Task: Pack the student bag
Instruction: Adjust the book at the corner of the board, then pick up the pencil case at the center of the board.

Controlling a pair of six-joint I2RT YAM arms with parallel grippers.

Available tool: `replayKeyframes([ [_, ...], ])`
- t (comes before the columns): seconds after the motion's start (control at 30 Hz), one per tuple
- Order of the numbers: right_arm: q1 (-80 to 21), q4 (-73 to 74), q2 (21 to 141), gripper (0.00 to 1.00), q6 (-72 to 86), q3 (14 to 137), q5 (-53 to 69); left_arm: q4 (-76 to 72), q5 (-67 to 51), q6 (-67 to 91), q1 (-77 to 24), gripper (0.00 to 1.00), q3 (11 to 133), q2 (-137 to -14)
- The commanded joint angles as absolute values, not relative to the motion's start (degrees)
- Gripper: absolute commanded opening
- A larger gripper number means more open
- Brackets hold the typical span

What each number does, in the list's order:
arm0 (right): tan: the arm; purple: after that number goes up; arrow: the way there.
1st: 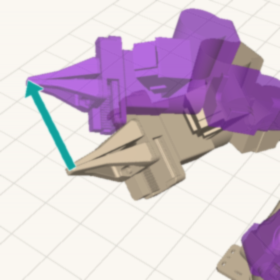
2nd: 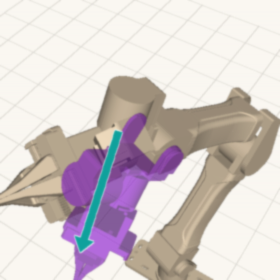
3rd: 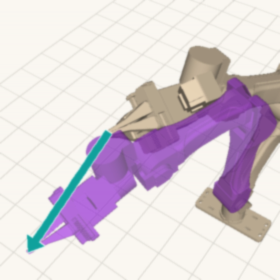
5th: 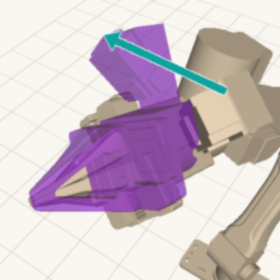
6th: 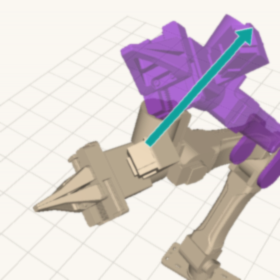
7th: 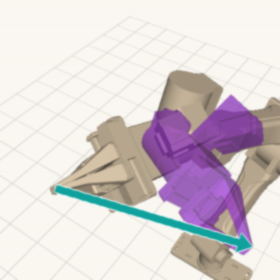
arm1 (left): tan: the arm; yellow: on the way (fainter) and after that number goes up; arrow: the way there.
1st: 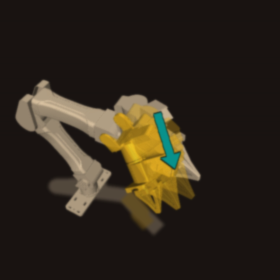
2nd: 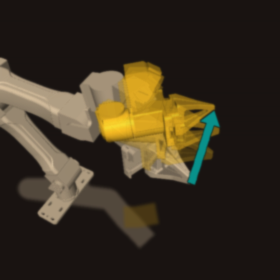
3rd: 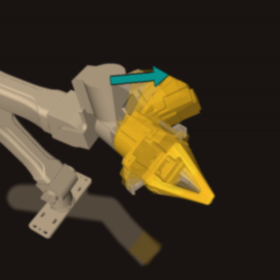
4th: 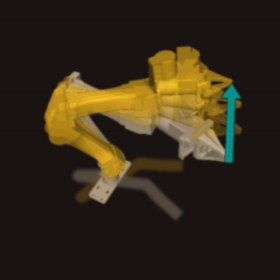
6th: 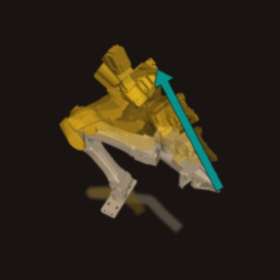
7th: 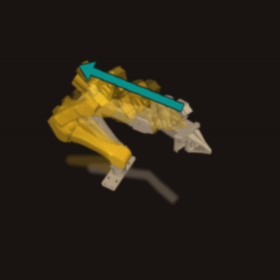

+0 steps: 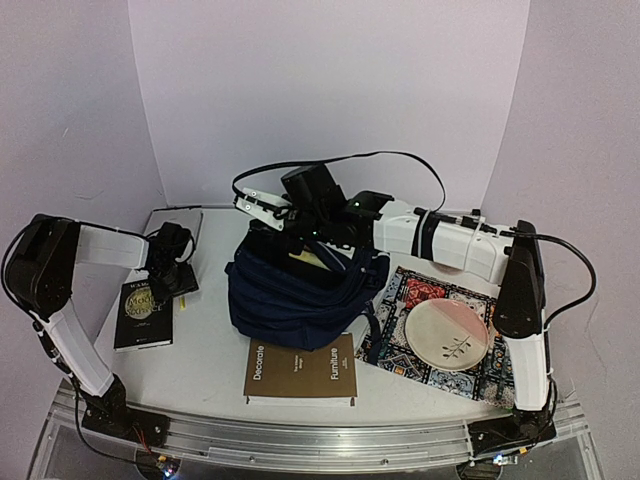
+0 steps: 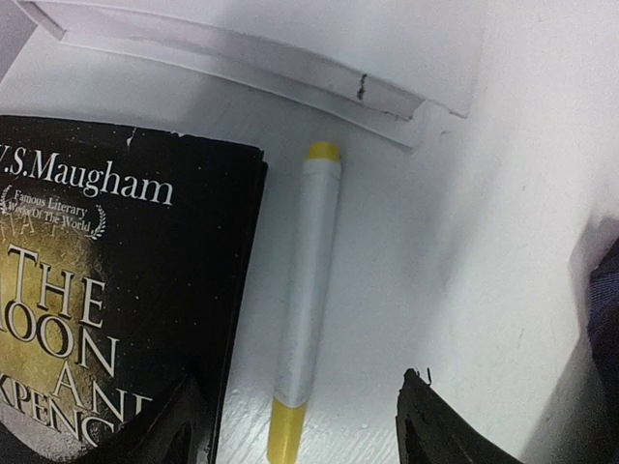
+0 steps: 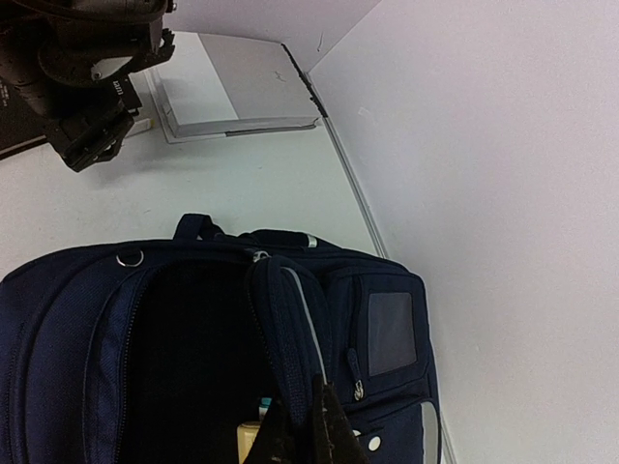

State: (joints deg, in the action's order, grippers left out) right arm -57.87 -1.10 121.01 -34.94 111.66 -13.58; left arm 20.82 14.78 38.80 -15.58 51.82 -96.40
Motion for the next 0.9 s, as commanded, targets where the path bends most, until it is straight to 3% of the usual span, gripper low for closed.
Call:
replayKeyframes([
  [0.0, -58.4, -6.3, 118.5, 0.00, -35.1, 112.5, -14.1, 28.2, 15.7, 38.3, -14.9, 0.69, 54.5, -95.6],
  [0.47, -58.4, -6.3, 118.9, 0.00, -35.2, 113.2, -14.2, 28.2, 12.5, 36.3, -14.2, 0.39, 62.1, -100.8],
  [0.87, -58.4, -6.3, 119.3, 0.00, -35.4, 113.2, -14.3, 28.2, 10.9, 34.6, -11.4, 0.37, 64.7, -106.4],
])
